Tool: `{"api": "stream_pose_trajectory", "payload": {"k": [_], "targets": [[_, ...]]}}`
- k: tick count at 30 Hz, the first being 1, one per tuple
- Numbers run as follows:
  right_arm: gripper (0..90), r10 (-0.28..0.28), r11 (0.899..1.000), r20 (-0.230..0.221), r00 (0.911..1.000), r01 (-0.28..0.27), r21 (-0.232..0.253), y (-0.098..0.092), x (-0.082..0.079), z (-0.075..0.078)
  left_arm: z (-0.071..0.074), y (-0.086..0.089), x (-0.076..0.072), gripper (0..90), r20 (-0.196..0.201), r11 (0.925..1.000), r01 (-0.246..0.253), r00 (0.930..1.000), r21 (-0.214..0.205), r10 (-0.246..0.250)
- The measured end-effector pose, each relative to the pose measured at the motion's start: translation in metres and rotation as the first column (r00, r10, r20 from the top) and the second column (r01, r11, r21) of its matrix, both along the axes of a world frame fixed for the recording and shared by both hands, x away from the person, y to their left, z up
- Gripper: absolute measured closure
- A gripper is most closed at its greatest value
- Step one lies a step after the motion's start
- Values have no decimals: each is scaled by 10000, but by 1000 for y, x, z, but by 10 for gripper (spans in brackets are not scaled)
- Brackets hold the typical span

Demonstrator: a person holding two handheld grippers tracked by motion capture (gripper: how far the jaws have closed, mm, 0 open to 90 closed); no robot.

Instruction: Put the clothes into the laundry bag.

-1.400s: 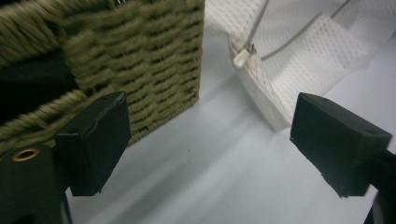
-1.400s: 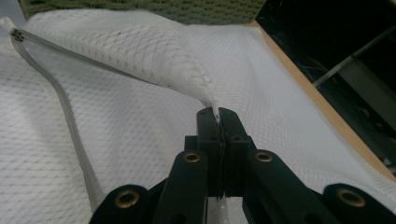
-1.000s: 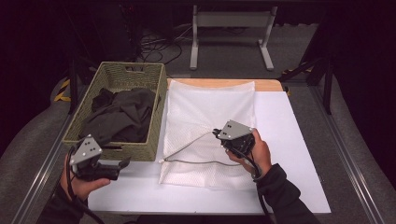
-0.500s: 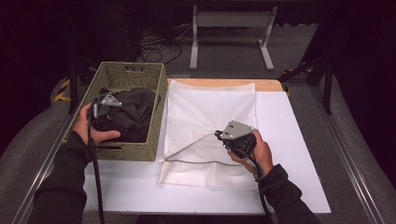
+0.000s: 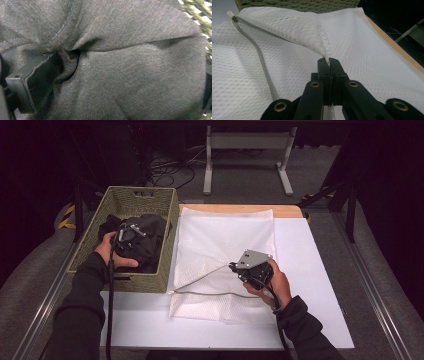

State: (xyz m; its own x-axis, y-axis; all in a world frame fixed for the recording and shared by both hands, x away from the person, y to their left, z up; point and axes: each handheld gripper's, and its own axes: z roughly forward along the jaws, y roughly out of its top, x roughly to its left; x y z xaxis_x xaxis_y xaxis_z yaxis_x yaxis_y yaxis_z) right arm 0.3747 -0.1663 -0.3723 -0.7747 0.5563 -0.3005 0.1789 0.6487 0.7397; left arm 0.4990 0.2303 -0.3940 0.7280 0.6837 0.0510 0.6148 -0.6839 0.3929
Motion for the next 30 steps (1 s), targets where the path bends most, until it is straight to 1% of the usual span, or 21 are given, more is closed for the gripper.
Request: {"api": "stream_pose_trajectory", "payload": {"k": [1, 2, 3, 4, 6, 9, 11, 13, 15, 16, 17, 18, 19, 20, 21, 22, 24, 25, 27, 28, 30], "targets": [[886, 10, 10000, -36, 10000, -10, 5, 0, 0, -1, -2, 0, 1, 0, -108, 9999, -101, 9999, 111, 102], [887, 38, 10000, -48, 10000, -38, -26, 1, 0, -1, -5, -2, 3, 0, -148, 9991, -214, 9996, 361, 220], [887, 38, 10000, -48, 10000, -38, -26, 1, 0, -1, -5, -2, 3, 2, -148, 9991, -214, 9996, 361, 220], [886, 48, 10000, -47, 10000, -49, -57, 1, -1, -2, -10, -6, 5, 2, -292, 9960, -269, 9991, 852, 295], [886, 70, 10000, -69, 10000, -71, -53, 2, 0, -2, -12, -8, 5, 23, -344, 9918, -232, 9990, 1258, 277], [887, 113, 9999, -187, 9998, -114, -71, 2, 1, -4, -13, -8, 5, 180, -403, 9881, -262, 9987, 1515, 326], [886, 110, 9999, -242, 9996, -111, -74, 2, 1, -4, -12, -8, 6, 257, -403, 9865, -231, 9987, 1623, 300], [886, 95, 9999, -232, 9997, -97, -86, 2, 1, -5, -10, -7, 5, 377, -224, 9842, -283, 9992, 1749, 327], [887, 92, 9999, -210, 9997, -95, -120, 2, 1, -5, -7, -8, 2, 486, 159, 9806, -329, 9994, 1933, 304], [887, 72, 9999, -196, 9998, -74, -110, 2, 1, -5, -6, -8, 1, 525, 244, 9796, -311, 9993, 1983, 268], [887, 56, 9999, -191, 9998, -58, -101, 2, 1, -5, -4, -7, -1, 541, 488, 9811, -393, 9983, 1897, 305], [887, 56, 9999, -191, 9998, -58, -101, 2, 1, -5, -4, -7, -1, 556, 488, 9811, -393, 9983, 1897, 305], [888, 45, 10000, -157, 9999, -45, -50, 1, 1, -4, 0, -7, -5, 556, 1043, 9811, -463, 9942, 1879, 270], [888, 32, 10000, -142, 9999, -33, -28, 0, 0, -4, 4, -4, -6, 584, 1376, 9827, -613, 9898, 1748, 373], [887, 34, 10000, -169, 9999, -34, 9, -1, 0, -3, 8, -1, -10, 595, 1860, 9867, -759, 9814, 1437, 484], [888, 6, 10000, -156, 9999, -5, 41, -2, 1, -3, 11, 0, -12, 606, 2035, 9900, -816, 9774, 1154, 569], [887, -32, 10000, -125, 9999, 33, 73, -3, 1, -3, 18, 5, -16, 618, 2465, 9935, -905, 9665, 696, 708], [888, -46, 10000, -115, 9999, 47, 78, -3, 1, -2, 22, 9, -19, 624, 2692, 9955, -923, 9594, 200, 835], [888, -72, 9999, -71, 9999, 73, 140, -4, 1, -1, 29, 15, -24, 644, 3006, 9948, -978, 9483, -289, 1020], [888, -71, 9999, -60, 10000, 72, 142, -5, 1, -1, 32, 17, -26, 656, 3083, 9948, -946, 9458, -384, 1019], [888, -78, 9997, -59, 10000, 80, 228, -5, 0, 0, 35, 20, -30, 669, 3386, 9927, -1065, 9334, -558, 1192]]}}
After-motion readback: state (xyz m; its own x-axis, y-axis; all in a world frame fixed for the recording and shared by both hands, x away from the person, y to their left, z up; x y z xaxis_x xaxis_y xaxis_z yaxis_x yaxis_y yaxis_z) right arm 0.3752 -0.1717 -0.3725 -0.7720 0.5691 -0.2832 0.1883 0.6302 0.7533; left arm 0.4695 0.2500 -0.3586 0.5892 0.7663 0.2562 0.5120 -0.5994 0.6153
